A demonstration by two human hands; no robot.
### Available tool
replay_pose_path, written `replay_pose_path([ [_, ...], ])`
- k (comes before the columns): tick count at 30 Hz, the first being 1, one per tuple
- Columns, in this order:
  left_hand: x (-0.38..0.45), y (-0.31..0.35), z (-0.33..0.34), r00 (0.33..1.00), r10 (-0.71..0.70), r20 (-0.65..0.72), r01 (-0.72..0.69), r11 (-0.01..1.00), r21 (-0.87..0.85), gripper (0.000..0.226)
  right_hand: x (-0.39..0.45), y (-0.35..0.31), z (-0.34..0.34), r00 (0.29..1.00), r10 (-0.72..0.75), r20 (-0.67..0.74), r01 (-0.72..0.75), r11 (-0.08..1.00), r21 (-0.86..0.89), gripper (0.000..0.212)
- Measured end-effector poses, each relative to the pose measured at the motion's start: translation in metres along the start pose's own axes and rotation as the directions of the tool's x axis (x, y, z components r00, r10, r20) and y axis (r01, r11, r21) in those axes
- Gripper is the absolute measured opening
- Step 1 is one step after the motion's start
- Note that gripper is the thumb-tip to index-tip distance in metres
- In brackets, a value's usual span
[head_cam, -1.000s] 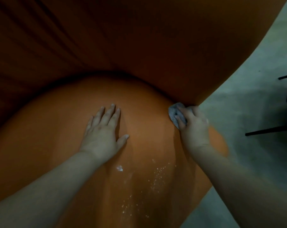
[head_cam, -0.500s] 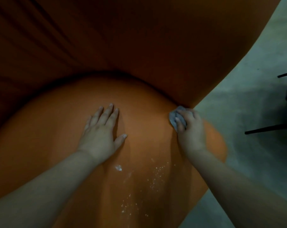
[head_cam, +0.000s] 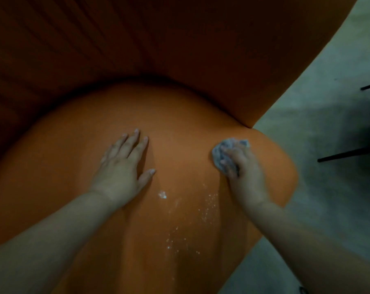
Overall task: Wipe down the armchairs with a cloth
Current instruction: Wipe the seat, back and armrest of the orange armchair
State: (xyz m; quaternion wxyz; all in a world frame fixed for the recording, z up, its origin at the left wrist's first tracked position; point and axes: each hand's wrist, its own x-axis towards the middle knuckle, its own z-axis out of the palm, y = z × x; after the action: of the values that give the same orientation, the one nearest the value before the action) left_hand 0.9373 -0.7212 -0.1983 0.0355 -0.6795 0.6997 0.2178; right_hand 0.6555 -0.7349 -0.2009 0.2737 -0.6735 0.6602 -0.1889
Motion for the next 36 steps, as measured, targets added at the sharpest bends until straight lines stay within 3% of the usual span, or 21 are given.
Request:
replay_pose_path([
  [5,-0.019,0.001,0.003,1.0,-0.008,0.018,0.008,1.0,-0.008,0.079,-0.061,-0.009,0.003,0.984,-0.14,0.112,0.14,0.99,0.01,0.03],
  [9,-0.036,-0.007,0.004,0.999,0.002,0.052,-0.003,1.0,0.013,0.077,-0.037,0.005,-0.007,0.995,0.052,-0.09,-0.049,0.998,0.034,0.029],
  [11,-0.044,-0.011,0.006,0.998,0.002,0.061,-0.003,1.0,0.017,0.077,-0.054,0.001,0.007,0.99,0.109,-0.095,-0.107,0.994,0.028,0.032],
  [16,-0.061,-0.012,0.013,0.998,0.008,0.059,-0.01,1.0,0.026,0.076,-0.146,-0.025,0.048,0.996,-0.074,0.044,0.072,0.996,0.049,0.037],
  [19,-0.072,-0.014,0.016,0.999,0.009,0.046,-0.011,0.999,0.03,0.073,-0.133,-0.03,0.044,0.993,-0.112,-0.031,0.114,0.99,0.082,0.034],
  [22,-0.084,-0.018,0.02,0.999,-0.006,0.034,0.005,0.999,0.032,0.073,-0.079,-0.045,0.045,0.994,0.031,-0.101,-0.009,0.978,0.21,0.034],
  [24,-0.091,-0.021,0.023,1.0,-0.015,0.025,0.014,0.999,0.034,0.073,-0.065,-0.057,0.057,0.996,0.042,-0.075,-0.025,0.978,0.209,0.034],
  [30,-0.103,-0.023,0.025,0.999,-0.032,0.043,0.031,0.999,0.018,0.075,-0.145,-0.063,0.074,0.974,-0.178,0.139,0.155,0.975,0.16,0.029],
  [34,-0.107,-0.024,0.024,0.999,-0.034,0.042,0.035,0.999,-0.012,0.074,-0.108,-0.077,0.063,0.991,-0.02,-0.13,0.053,0.965,0.257,0.027],
  [36,-0.109,-0.026,0.025,0.998,-0.039,0.039,0.04,0.999,-0.025,0.074,-0.072,-0.088,0.063,0.989,0.028,-0.146,0.015,0.958,0.286,0.03],
])
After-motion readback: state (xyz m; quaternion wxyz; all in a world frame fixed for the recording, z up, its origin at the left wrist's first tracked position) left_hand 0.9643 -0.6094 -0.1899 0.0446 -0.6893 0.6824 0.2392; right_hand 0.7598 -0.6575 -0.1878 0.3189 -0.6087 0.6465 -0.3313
